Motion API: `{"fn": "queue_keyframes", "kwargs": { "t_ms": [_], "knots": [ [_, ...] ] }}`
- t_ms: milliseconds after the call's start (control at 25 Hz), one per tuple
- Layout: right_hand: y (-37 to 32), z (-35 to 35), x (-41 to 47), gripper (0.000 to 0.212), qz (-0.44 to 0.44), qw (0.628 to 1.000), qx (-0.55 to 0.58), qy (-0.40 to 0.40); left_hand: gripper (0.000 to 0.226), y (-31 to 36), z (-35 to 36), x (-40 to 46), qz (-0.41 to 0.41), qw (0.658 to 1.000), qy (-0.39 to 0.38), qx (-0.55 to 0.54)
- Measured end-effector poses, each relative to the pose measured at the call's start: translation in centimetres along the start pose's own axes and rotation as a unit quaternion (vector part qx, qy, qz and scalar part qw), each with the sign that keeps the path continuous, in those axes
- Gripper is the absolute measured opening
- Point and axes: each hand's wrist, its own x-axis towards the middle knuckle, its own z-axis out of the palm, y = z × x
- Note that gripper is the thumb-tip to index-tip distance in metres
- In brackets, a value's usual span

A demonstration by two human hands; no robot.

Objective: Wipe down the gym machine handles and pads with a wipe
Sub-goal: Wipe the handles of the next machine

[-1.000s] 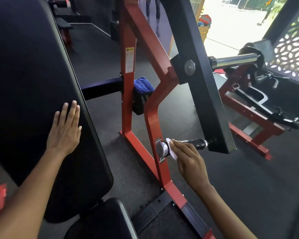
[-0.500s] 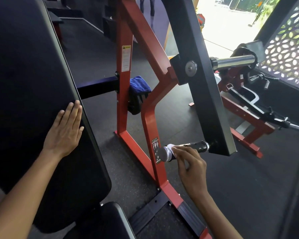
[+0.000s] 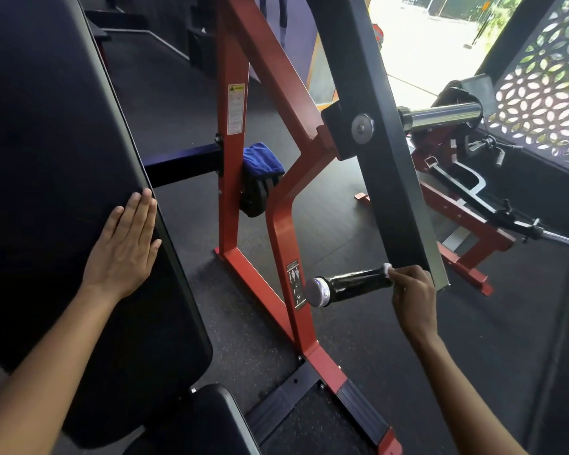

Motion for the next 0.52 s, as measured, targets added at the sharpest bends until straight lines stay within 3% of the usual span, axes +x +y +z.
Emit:
{"fn": "queue_keyframes", "kwargs": {
  "t_ms": [120,280,400,520],
  "knots": [
    [0.2,-0.1,0.5,0.015,0.061,0.998,0.003,-0.012,0.067,-0.1,0.1,0.0,0.002,1.000,0.002,-0.002],
    [-3.9,-0.7,-0.5,0.019,0.134,0.986,0.100,-0.003,0.068,0.1,0.2,0.0,-0.002,1.000,0.002,-0.006],
    [-8.4,-0.7,-2.7,0.015,0.068,0.992,0.105,0.005,0.067,0.0,0.2,0.1,-0.002,1.000,-0.001,-0.009],
    [-11.6,-0.6,-4.8,0.025,0.034,0.991,0.132,0.017,0.067,0.1,0.2,0.0,-0.003,1.000,-0.001,-0.006]
  ]
}}
